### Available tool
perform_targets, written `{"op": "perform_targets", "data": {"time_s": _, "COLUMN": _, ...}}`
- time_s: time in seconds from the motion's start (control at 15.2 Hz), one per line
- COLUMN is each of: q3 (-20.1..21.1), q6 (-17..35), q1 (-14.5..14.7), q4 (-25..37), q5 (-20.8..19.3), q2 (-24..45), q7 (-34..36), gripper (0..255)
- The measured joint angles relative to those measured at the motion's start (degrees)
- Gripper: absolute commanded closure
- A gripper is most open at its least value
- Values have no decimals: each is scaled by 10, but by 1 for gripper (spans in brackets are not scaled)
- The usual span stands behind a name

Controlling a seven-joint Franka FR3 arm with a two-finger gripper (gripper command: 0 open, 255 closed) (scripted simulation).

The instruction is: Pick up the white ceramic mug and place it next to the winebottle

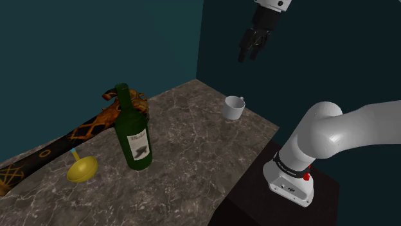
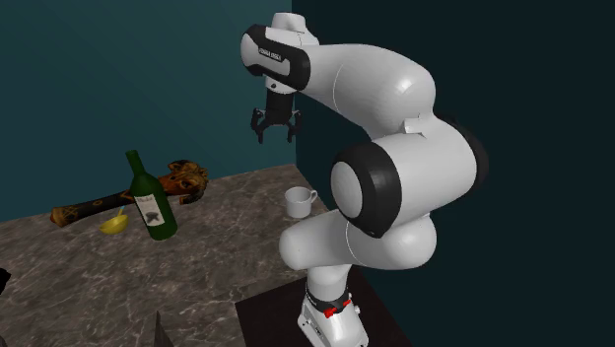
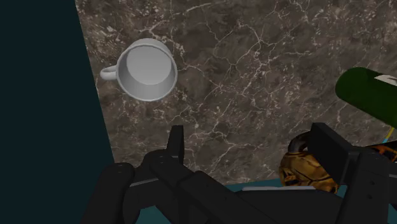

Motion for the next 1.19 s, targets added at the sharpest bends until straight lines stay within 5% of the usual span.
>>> {"op": "perform_targets", "data": {"time_s": 0.33, "q3": 9, "q6": 47, "q1": -5, "q4": -53, "q5": -13, "q2": -1, "q7": -2, "gripper": 0}}
{"op": "perform_targets", "data": {"time_s": 1.19, "q3": 48, "q6": 304, "q1": -31, "q4": -250, "q5": -70, "q2": 78, "q7": 14, "gripper": 0}}
